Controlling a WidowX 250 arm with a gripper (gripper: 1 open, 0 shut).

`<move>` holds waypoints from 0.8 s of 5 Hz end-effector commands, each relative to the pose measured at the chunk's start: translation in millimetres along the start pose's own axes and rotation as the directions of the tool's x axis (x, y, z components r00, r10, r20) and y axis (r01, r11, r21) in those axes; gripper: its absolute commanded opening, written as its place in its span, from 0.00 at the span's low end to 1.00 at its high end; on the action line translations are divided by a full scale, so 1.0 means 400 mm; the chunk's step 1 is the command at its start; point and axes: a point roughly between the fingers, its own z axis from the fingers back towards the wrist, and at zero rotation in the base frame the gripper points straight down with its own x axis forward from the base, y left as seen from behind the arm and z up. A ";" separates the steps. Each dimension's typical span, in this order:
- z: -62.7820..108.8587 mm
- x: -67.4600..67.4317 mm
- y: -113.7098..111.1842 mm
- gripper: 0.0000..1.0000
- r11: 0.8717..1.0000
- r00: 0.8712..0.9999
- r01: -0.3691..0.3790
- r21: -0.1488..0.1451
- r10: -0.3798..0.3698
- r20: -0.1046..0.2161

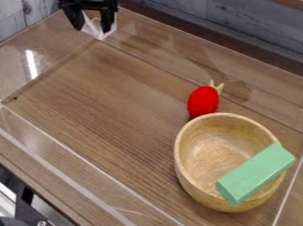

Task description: Move the red object to the right side of the table

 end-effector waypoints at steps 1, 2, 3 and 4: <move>0.068 0.013 0.011 1.00 0.998 0.995 -0.054 0.038 0.050 0.090; 0.043 0.011 0.004 1.00 0.992 0.989 -0.118 0.052 0.112 0.098; 0.018 0.012 -0.005 1.00 0.981 0.979 -0.185 0.061 0.178 0.098; 0.032 0.033 -0.027 1.00 0.986 0.984 -0.158 0.047 0.153 0.088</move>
